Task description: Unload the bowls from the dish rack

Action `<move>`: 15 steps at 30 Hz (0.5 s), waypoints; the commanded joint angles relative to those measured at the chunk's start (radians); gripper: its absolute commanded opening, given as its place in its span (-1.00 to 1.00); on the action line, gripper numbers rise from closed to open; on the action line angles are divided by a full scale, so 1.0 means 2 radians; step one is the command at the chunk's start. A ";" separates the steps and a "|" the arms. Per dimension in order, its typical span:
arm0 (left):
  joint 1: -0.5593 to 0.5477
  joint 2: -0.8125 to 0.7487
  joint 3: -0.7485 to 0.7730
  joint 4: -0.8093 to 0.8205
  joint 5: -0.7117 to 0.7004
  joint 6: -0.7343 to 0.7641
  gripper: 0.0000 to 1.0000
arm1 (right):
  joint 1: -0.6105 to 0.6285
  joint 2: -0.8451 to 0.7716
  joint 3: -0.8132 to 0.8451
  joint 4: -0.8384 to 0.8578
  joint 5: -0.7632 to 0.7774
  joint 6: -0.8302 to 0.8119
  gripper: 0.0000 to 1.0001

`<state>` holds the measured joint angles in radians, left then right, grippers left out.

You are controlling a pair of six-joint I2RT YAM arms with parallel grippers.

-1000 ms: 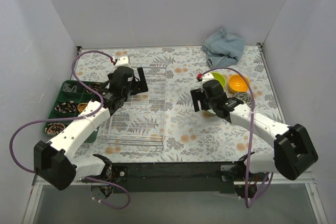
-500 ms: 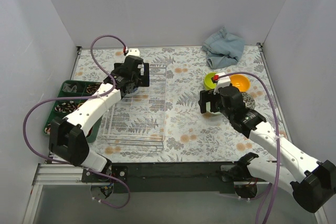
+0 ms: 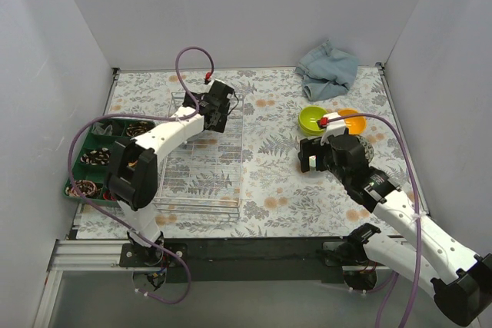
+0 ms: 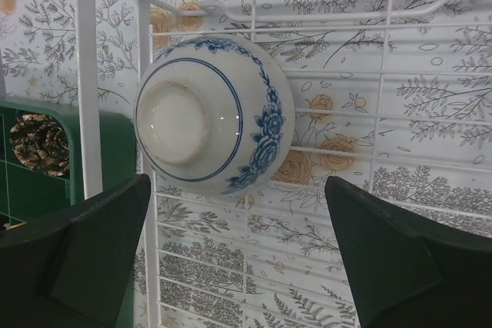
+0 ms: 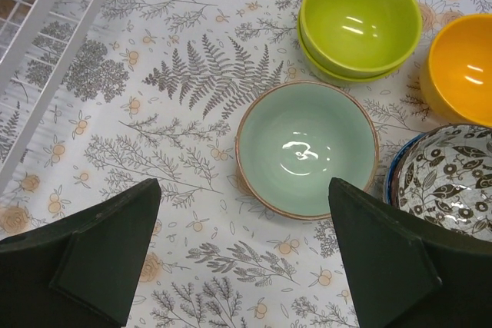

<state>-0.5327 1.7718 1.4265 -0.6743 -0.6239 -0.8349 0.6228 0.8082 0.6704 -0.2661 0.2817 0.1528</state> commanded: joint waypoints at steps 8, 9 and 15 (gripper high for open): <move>-0.014 0.070 0.053 -0.015 -0.091 0.038 0.87 | 0.000 -0.016 -0.010 -0.012 -0.004 -0.022 0.97; -0.014 0.076 0.054 -0.015 -0.099 0.041 0.86 | 0.001 -0.017 -0.013 -0.012 -0.004 -0.022 0.97; -0.018 0.104 0.058 -0.004 -0.123 0.064 0.84 | 0.001 -0.021 -0.018 -0.016 -0.010 -0.022 0.97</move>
<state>-0.5606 1.9709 1.5078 -0.6979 -0.7929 -0.7456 0.6224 0.7803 0.6479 -0.2985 0.2745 0.1230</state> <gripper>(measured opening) 0.924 0.984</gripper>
